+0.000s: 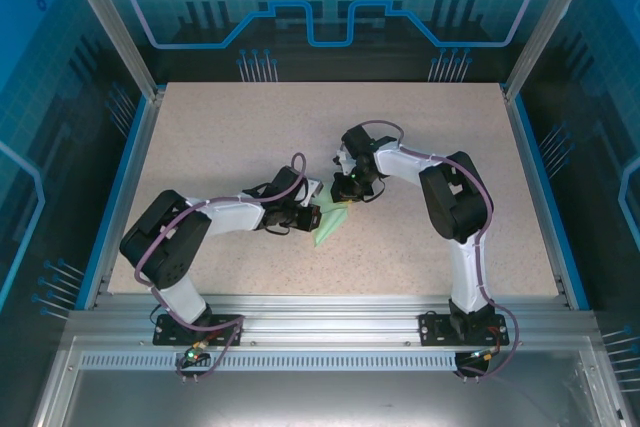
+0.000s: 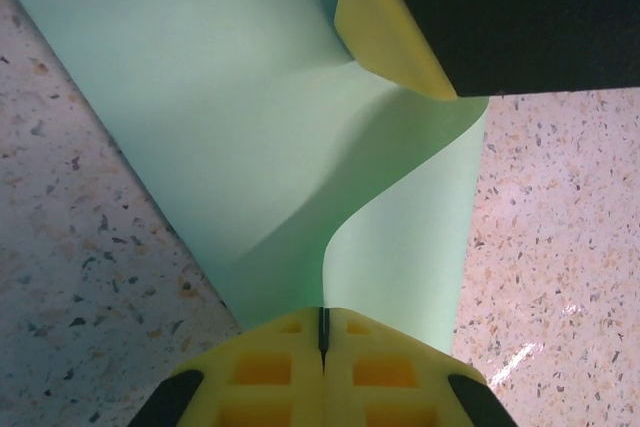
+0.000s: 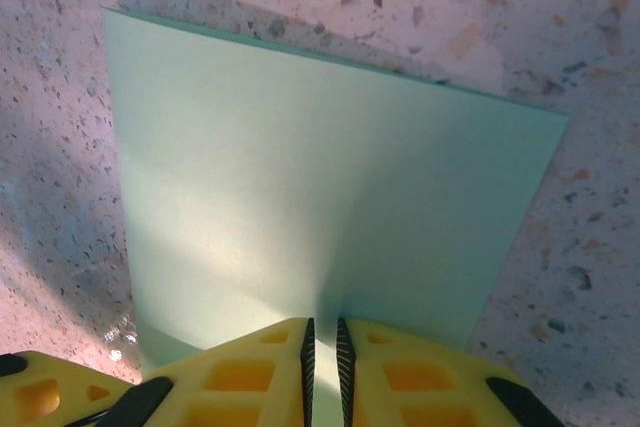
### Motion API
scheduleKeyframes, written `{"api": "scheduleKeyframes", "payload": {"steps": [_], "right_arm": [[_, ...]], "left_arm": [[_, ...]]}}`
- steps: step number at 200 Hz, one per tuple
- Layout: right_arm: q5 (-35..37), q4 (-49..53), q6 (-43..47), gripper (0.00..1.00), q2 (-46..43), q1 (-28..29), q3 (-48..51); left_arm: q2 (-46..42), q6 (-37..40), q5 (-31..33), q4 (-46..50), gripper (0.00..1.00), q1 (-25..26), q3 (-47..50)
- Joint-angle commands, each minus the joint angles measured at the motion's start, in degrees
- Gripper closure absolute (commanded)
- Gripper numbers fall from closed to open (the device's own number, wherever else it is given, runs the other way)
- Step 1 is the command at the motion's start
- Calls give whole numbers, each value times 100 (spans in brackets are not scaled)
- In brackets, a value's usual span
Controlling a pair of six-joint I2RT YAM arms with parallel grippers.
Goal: Fold a paper plane with a square sheet of paper (pick it up from the middle)
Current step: Third fold the triangle at the center of the table.
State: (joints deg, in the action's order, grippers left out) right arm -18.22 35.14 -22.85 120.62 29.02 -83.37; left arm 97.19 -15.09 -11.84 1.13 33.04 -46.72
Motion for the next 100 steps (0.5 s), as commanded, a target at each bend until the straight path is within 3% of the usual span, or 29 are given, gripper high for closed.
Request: {"api": "scheduleKeyframes", "payload": {"steps": [1, 100], "right_arm": [[12, 266, -6, 83, 137, 105, -109], [-26, 254, -24, 82, 137, 113, -118]], "left_arm": [[-239, -129, 19, 142, 98, -55, 57], [-60, 67, 151, 296, 97, -55, -128]]}}
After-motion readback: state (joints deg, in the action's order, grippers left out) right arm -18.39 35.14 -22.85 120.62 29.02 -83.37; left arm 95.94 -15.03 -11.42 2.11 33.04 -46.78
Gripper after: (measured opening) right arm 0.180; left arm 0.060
